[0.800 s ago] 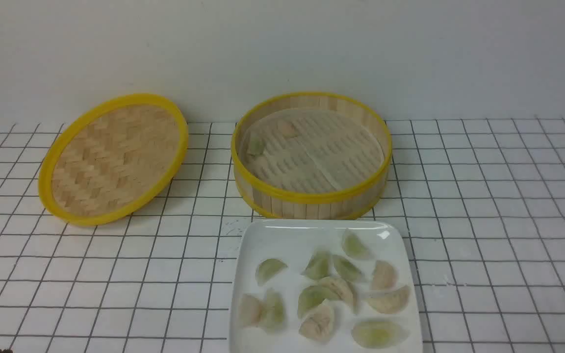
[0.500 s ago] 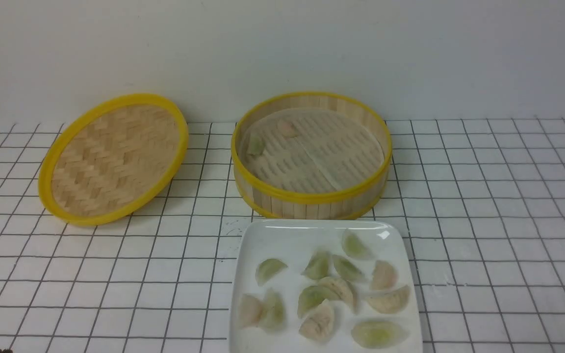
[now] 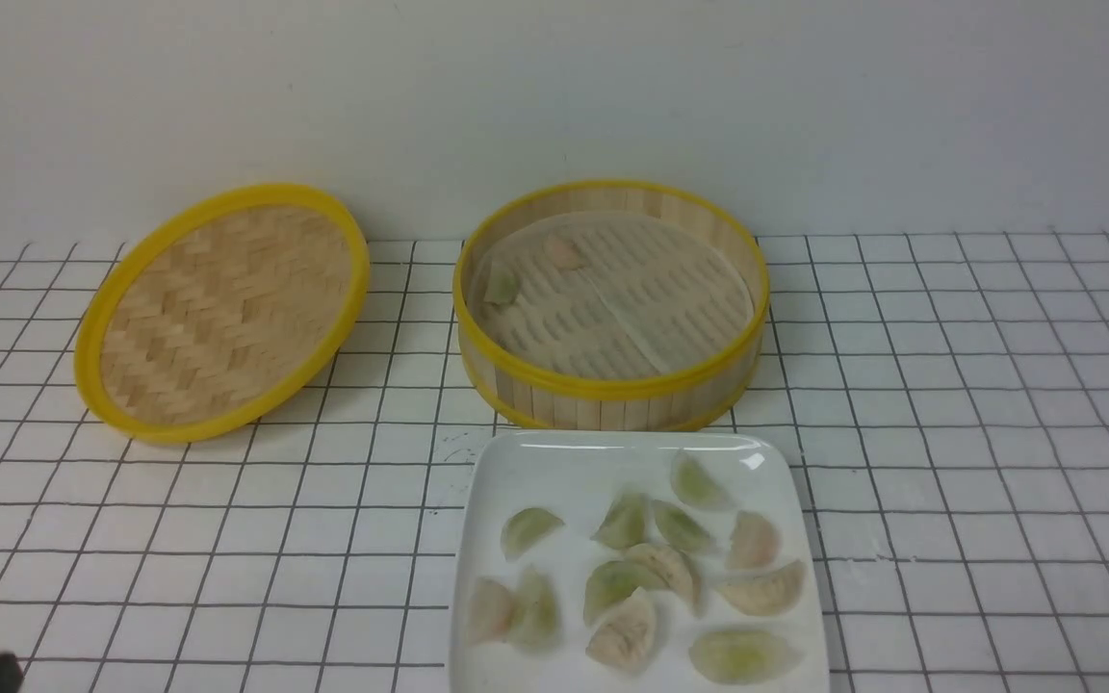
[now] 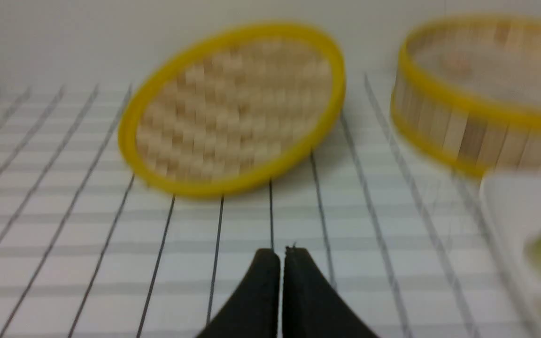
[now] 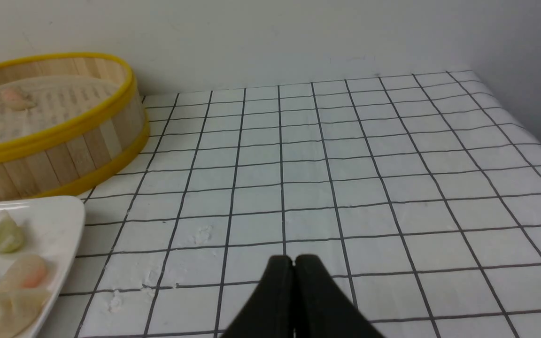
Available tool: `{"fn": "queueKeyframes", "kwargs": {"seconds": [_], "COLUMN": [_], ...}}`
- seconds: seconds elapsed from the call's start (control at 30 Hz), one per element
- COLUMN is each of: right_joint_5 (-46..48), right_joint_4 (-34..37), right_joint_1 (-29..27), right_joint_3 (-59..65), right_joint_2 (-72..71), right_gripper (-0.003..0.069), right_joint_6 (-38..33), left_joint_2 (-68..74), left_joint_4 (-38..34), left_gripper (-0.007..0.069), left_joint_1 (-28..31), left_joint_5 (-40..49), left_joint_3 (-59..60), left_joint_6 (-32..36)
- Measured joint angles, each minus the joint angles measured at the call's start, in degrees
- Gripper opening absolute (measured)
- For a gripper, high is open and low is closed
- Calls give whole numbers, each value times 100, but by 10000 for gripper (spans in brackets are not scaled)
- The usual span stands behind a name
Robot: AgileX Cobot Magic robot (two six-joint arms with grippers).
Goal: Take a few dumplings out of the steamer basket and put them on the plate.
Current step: Use the left arm to grab a dumpling from the steamer
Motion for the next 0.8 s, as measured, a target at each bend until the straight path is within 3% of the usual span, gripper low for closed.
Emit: {"fn": "queueKeyframes", "kwargs": {"seconds": [0.17,0.27,0.33,0.4,0.43,0.47,0.63,0.73,0.8], "right_joint_5": [0,5,5,5,5,5,5,5,5], "right_joint_4": [0,0,0,0,0,0,0,0,0], "right_joint_1": [0,0,0,0,0,0,0,0,0], "right_joint_3": [0,0,0,0,0,0,0,0,0], "right_joint_2": [0,0,0,0,0,0,0,0,0], "right_gripper": [-15,-15,-15,-15,-15,-15,-15,-15,-15], "right_joint_6": [0,0,0,0,0,0,0,0,0], "left_joint_2": [0,0,93,647,647,1365,3911,5368,5970], "left_joint_4": [-956,-1254,-1301,-1059,-1023,-700,-299,-391,-516], "left_gripper": [-6,-6,-6,-6,-6,-6,-6,-6,-6], "left_joint_1": [0,0,0,0,0,0,0,0,0], "left_joint_5": [-2370,-3285,-3218,-2237,-2237,-964,2638,3830,4100], "left_joint_3": [0,-57,-414,-1219,-1308,-2095,-4671,-5737,-6233], "left_joint_6": [-428,-892,-1248,-1589,-1589,-1690,-1303,-657,-360]}}
